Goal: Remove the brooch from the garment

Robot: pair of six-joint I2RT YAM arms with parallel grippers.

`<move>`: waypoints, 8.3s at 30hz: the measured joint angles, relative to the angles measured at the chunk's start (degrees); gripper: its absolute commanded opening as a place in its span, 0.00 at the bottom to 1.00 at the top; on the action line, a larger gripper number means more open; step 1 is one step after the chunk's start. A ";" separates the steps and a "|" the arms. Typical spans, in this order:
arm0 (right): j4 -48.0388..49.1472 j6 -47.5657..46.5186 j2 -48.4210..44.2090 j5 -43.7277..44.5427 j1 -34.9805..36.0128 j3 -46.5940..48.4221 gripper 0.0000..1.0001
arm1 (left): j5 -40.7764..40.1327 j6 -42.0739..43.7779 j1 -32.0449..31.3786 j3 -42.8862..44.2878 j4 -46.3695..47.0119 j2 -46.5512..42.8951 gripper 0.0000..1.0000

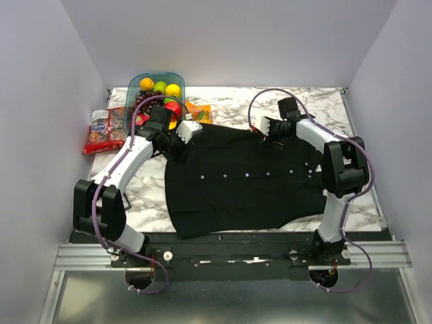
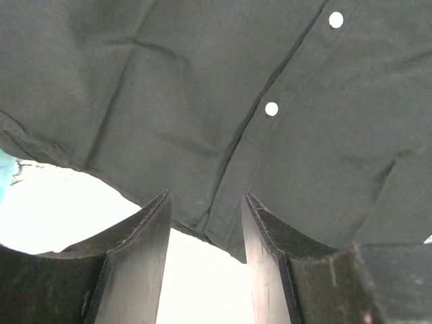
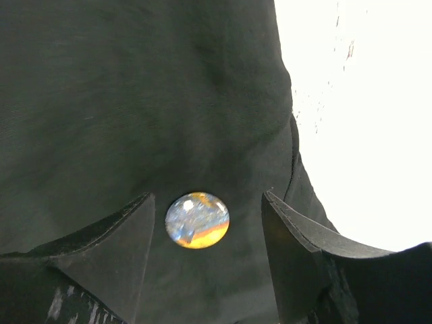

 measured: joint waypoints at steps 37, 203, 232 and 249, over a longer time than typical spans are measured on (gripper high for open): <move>0.48 -0.46 -1.90 11.98 2.25 -6.43 0.50 | 4.76 -6.84 -0.20 7.39 2.60 8.09 0.54; -34.07 49.70 16.22 -51.32 -1.86 34.53 0.37 | 18.14 -15.91 -9.27 2.78 28.06 3.76 0.50; -46.95 30.08 12.74 -60.98 -1.31 27.10 0.45 | 33.29 2.34 -13.25 5.42 43.39 12.70 0.41; -47.43 29.75 12.74 -58.84 -0.35 27.10 0.44 | 36.54 5.77 -13.77 10.80 40.52 16.02 0.32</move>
